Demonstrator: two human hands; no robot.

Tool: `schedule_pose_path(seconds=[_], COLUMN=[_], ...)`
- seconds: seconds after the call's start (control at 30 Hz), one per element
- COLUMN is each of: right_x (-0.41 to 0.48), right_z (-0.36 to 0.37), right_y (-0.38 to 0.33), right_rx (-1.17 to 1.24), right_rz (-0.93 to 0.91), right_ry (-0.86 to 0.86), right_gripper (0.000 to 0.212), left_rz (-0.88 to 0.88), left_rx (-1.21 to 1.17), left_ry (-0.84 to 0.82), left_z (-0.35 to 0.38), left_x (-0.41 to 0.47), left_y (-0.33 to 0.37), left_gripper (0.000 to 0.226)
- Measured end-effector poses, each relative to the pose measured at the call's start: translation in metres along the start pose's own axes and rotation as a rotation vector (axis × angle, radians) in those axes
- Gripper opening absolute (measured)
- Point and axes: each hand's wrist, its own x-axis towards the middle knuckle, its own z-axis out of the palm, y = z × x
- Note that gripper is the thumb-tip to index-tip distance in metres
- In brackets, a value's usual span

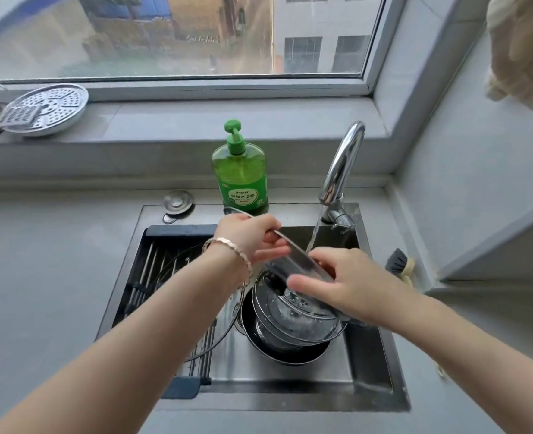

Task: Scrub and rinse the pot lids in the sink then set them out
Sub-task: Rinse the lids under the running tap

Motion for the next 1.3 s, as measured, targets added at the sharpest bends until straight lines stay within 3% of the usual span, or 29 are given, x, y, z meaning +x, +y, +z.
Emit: schedule_pose_path(seconds=[0.1,0.27,0.37,0.5,0.67,0.73,0.93,1.07,1.2,1.3], right_x=[-0.005,-0.005,-0.007,-0.009,-0.003,-0.003,0.029,0.075,0.1,0.109], right_z=[0.005,0.006,0.008,0.009,0.017,0.015,0.023,0.071,0.129,0.165], right_y=[-0.003,-0.009,-0.016,-0.026,-0.049,-0.066,-0.096,-0.071,-0.046,-0.032], right_rx=[-0.153,-0.083,-0.115,-0.114,-0.171,-0.062,0.395,0.654,0.759,0.862], right_rz=[-0.034,-0.019,0.011,-0.004,-0.025,-0.087,-0.141,0.068,0.287,0.404], right_ry=[0.273,0.468,0.452,0.506,0.453,0.518,0.67,0.662,0.599,0.582], right_gripper=[0.013,0.032,0.023,0.026,0.025,0.033,0.024,0.02,0.025,0.017], left_rz=[0.056,0.09,0.063,0.027,-0.014,-0.01,-0.013,-0.038,-0.046,-0.063], left_rx=[-0.038,0.166,0.262,0.314,0.35,0.35,0.27,0.228,0.243,0.224], left_ry=[-0.045,-0.014,0.047,0.094,0.131,0.151,0.248,0.303,0.316,0.321], left_z=[0.002,-0.023,-0.049,-0.079,-0.113,-0.126,-0.171,-0.201,-0.22,-0.23], left_x=[-0.006,-0.005,-0.004,-0.002,0.004,0.004,0.008,0.01,0.01,0.012], left_y=[0.0,-0.026,-0.052,-0.076,-0.095,-0.098,-0.1,-0.108,-0.116,-0.121], left_gripper=[0.011,0.018,0.011,0.011,0.017,0.016,0.019,0.021,0.018,0.018])
